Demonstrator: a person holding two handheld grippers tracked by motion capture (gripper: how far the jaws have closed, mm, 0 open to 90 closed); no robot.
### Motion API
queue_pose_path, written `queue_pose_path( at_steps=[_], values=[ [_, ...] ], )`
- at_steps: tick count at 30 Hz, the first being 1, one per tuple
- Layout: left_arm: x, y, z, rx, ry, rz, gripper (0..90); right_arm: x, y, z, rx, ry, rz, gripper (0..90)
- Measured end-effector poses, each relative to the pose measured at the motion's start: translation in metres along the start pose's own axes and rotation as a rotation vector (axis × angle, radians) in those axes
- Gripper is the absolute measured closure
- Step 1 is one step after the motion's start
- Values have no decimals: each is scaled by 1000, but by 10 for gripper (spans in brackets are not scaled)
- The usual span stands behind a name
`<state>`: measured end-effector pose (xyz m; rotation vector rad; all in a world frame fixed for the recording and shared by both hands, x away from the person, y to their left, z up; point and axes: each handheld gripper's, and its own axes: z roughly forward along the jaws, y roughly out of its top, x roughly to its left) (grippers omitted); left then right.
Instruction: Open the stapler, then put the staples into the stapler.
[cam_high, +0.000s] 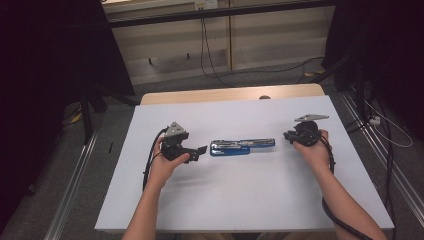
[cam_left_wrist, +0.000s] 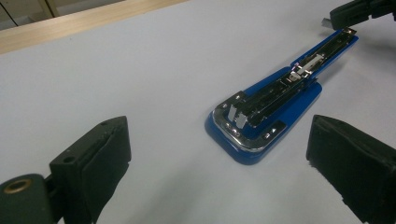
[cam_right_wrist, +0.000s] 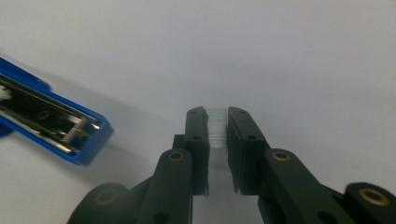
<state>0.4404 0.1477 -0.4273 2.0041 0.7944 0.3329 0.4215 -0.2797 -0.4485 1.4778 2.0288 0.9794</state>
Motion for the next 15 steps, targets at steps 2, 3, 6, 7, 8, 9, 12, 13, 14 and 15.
queue_pose_path(
  at_steps=[2, 3, 6, 7, 8, 9, 12, 13, 14, 15],
  values=[
    [0, -1, -1, -7, -1, -13, 62, 2, 4, -5, -8, 14, -17, 795],
    [1, -1, -2, 0, 4, -13, 61, 4, 7, -7, -16, 27, -27, 795],
    [1, -3, -4, -4, 6, -18, 61, 8, 14, -12, -28, 61, -54, 795],
    [1, -3, -5, 0, 5, -17, 61, 10, 16, -13, -31, 72, -62, 795],
    [1, -3, -5, -2, 5, -19, 61, 11, 17, -14, -38, 81, -73, 795],
    [1, -3, -5, -6, 5, -24, 61, 13, 19, -14, -41, 92, -81, 794],
    [1, -3, -7, -5, 7, -22, 61, 18, 23, -15, -46, 120, -102, 795],
    [1, -4, -7, -5, 7, -23, 61, 20, 24, -16, -47, 131, -107, 795],
    [1, -4, -8, -5, 6, -25, 61, 22, 25, -16, -53, 143, -113, 795],
    [1, -4, -8, -4, 7, -29, 61, 23, 26, -16, -56, 153, -118, 795]
  ],
)
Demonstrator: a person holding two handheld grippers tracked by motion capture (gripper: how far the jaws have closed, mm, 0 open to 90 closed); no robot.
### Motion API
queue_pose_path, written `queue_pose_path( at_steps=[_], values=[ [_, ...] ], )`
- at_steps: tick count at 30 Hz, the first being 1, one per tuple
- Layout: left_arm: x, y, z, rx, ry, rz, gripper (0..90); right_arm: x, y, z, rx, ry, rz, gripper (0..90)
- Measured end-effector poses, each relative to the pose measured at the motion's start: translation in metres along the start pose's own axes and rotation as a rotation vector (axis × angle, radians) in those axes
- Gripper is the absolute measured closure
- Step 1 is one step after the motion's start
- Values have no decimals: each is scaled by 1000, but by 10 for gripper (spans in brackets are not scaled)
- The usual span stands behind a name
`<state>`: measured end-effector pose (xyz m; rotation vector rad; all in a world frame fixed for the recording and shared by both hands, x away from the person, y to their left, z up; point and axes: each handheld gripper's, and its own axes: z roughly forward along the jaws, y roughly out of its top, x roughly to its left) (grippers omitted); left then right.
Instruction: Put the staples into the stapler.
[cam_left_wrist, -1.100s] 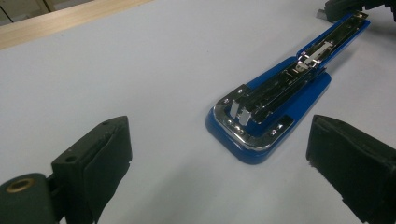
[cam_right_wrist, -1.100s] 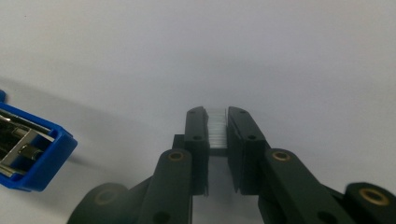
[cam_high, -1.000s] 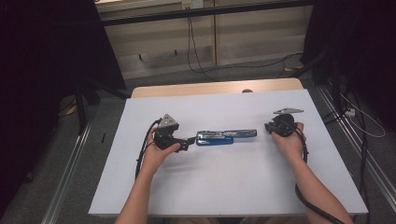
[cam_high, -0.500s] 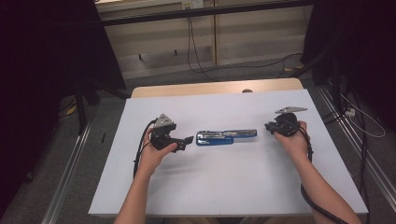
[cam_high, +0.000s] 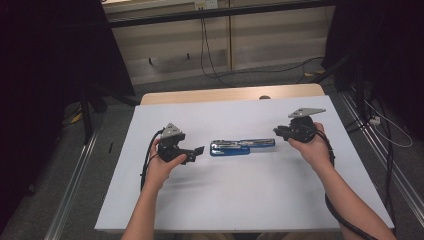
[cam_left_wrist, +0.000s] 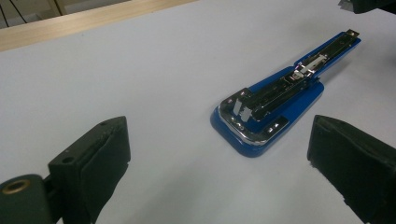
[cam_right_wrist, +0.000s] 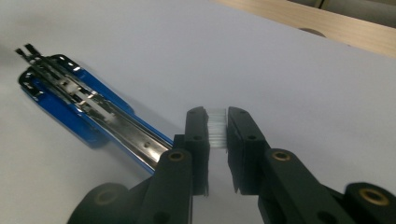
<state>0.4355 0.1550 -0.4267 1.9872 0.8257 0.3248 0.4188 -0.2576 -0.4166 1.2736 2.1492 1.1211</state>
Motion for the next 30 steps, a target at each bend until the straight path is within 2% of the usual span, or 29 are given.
queue_pose_path(
  at_steps=[21, 30],
  values=[
    [3, -1, -5, -3, 2, -4, 61, 29, 21, 10, -3, 159, -123, 795],
    [3, -3, -7, 4, 8, -5, 61, 36, 27, 16, 7, 213, -172, 795]
  ],
)
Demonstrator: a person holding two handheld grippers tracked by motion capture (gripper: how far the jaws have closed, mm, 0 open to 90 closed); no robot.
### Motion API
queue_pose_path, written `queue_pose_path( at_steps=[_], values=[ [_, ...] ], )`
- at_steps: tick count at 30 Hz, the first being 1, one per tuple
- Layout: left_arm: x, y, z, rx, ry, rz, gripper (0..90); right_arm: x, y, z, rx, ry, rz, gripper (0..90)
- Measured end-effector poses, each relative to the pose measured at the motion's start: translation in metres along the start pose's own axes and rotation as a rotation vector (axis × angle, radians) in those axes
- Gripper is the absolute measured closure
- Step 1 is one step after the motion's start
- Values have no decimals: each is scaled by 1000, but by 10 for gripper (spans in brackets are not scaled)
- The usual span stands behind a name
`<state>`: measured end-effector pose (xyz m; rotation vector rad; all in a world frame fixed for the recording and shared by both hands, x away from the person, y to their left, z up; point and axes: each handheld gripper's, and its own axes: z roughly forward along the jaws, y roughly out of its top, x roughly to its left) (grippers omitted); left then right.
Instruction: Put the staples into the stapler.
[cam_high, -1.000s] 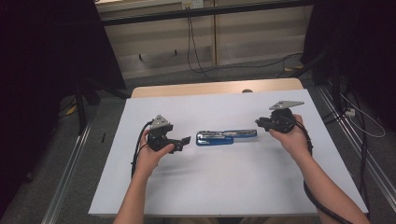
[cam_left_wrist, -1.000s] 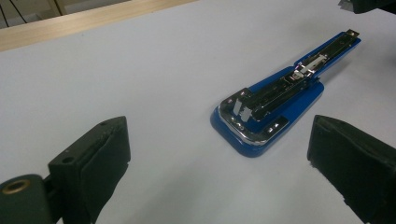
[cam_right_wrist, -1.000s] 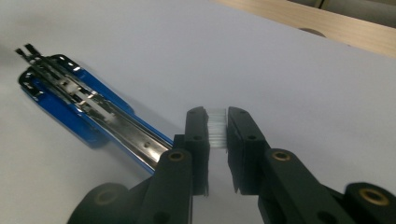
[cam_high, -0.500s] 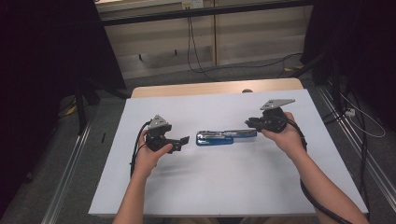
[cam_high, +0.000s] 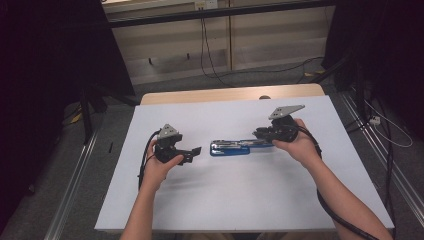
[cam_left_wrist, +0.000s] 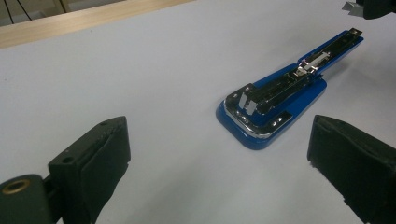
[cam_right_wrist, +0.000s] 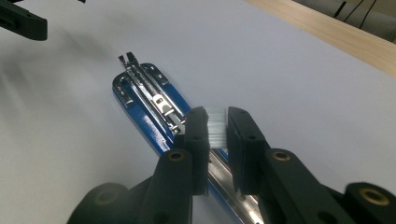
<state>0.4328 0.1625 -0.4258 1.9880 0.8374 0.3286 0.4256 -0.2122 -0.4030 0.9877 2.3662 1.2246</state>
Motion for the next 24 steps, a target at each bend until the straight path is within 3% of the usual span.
queue_pose_path(
  at_steps=[24],
  values=[
    [1, -5, -4, 18, 7, 1, 61, 11, 18, 25, 25, 107, -102, 795]
  ],
)
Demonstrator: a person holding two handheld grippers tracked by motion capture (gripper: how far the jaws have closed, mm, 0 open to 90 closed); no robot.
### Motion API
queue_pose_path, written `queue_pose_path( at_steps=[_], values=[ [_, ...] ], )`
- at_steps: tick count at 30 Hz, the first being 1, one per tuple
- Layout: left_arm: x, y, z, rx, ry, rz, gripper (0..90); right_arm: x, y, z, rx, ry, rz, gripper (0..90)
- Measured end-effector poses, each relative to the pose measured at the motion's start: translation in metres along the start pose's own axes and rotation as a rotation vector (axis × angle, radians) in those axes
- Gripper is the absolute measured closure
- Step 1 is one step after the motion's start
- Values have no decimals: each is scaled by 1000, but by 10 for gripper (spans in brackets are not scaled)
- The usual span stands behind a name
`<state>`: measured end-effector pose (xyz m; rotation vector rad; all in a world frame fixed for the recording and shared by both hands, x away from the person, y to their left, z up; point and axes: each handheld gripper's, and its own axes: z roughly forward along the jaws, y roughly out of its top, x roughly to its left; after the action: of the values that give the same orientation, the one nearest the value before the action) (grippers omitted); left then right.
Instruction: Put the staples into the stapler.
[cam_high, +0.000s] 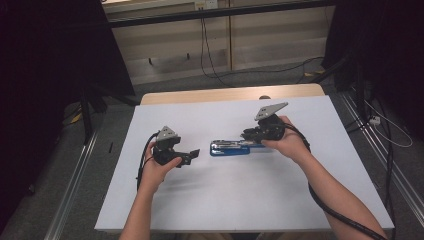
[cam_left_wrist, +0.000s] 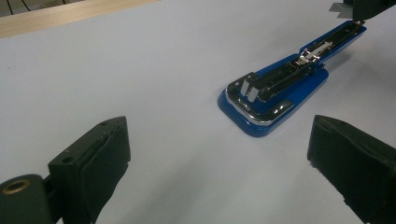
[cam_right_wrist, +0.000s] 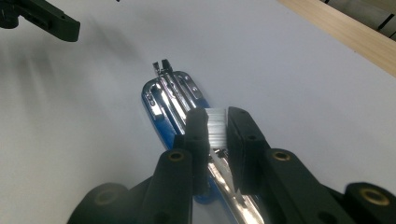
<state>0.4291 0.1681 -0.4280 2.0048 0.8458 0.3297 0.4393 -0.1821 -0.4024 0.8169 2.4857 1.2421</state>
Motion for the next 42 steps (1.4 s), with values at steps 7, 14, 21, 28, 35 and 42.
queue_pose_path(
  at_steps=[7, 14, 21, 28, 35, 42],
  values=[
    [0, -1, -1, 2, -2, -6, 61, 1, 3, 6, 9, 30, -25, 795],
    [1, -2, -1, 7, 1, -5, 61, 1, 7, 9, 8, 59, -44, 795],
    [1, -2, -2, 5, 1, -8, 61, 1, 9, 15, 6, 87, -55, 795],
    [1, -4, -2, 8, 0, -9, 61, 2, 13, 22, 14, 106, -82, 795],
    [3, -6, -2, 18, 4, -14, 61, 1, 16, 27, 16, 129, -96, 795],
    [3, -6, -3, 19, 4, -12, 61, 1, 18, 29, 16, 145, -97, 794]
  ],
)
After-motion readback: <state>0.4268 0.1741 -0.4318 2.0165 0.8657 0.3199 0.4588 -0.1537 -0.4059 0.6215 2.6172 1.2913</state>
